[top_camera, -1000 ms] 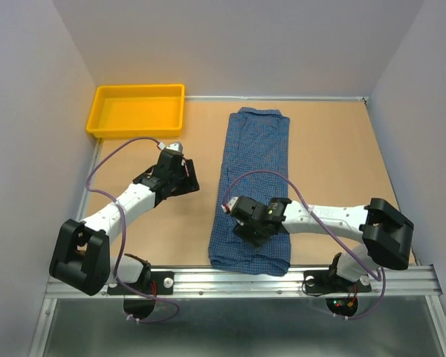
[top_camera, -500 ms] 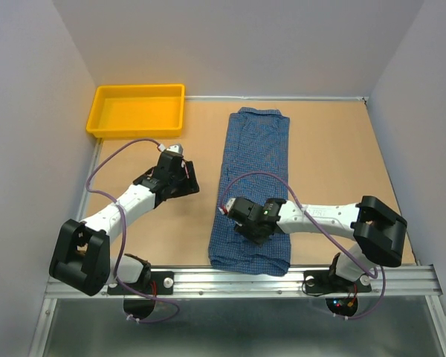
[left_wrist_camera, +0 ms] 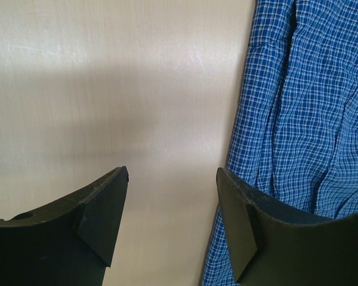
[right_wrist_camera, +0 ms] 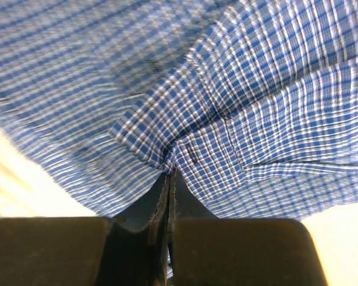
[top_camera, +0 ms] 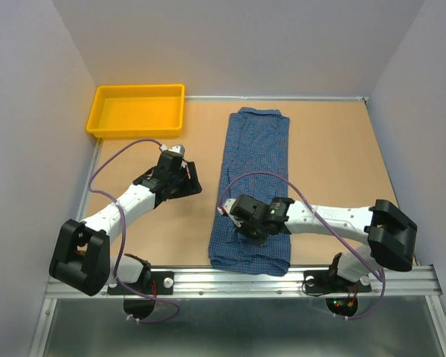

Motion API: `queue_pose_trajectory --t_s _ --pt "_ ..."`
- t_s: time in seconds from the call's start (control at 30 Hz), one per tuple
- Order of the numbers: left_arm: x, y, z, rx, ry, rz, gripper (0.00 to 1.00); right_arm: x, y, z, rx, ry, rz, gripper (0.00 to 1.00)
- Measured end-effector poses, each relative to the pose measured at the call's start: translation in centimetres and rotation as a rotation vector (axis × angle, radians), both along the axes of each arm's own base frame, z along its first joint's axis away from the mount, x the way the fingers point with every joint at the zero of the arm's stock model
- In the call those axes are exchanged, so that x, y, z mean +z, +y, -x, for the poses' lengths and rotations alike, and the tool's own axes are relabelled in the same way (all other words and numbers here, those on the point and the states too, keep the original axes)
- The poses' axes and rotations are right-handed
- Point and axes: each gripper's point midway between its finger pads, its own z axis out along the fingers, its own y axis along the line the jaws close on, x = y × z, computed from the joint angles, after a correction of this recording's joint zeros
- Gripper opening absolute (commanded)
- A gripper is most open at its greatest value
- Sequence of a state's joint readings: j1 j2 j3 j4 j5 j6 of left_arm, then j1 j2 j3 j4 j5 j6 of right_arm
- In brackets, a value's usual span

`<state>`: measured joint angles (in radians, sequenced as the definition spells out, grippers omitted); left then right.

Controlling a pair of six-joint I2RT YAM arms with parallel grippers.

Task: Fold and stack the long sleeve shirts
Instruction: Fold the shirt

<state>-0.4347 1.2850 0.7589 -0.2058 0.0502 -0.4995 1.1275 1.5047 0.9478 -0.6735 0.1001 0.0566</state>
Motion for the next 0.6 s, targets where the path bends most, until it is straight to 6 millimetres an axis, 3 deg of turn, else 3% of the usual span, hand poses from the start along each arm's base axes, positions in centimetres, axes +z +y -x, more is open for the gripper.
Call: queue_pose_trajectory --t_s 0.1,0.17,0.2,0.33,0.5,0.6 --pt "0.0 -0.2 0.1 -0.008 0.005 0.011 0.73 0.7 0.9 1.4 0.017 0.069 -0.064 0.08" --pt "0.1 -0.4 0.2 -0.015 0.010 0.021 0.73 0.7 1.2 2.1 0.019 0.108 -0.083 0.29" --pt "0.1 -0.5 0.3 -0.018 0.012 0.026 0.73 0.7 1.3 2.4 0.017 0.125 -0.088 0.47" --pt "0.1 -1.1 0.7 -0.041 0.025 0.051 0.73 0.8 1.6 3.3 -0.014 0.170 -0.105 0.63" --pt "-0.1 -2.7 1.6 -0.090 0.055 0.085 0.72 1.7 1.3 1.9 -0.130 0.136 -0.129 0.63" --pt "-1.3 -4.4 2.7 -0.141 0.104 0.087 0.72 3.2 -0.1 -1.8 -0.313 0.089 -0.186 0.59"
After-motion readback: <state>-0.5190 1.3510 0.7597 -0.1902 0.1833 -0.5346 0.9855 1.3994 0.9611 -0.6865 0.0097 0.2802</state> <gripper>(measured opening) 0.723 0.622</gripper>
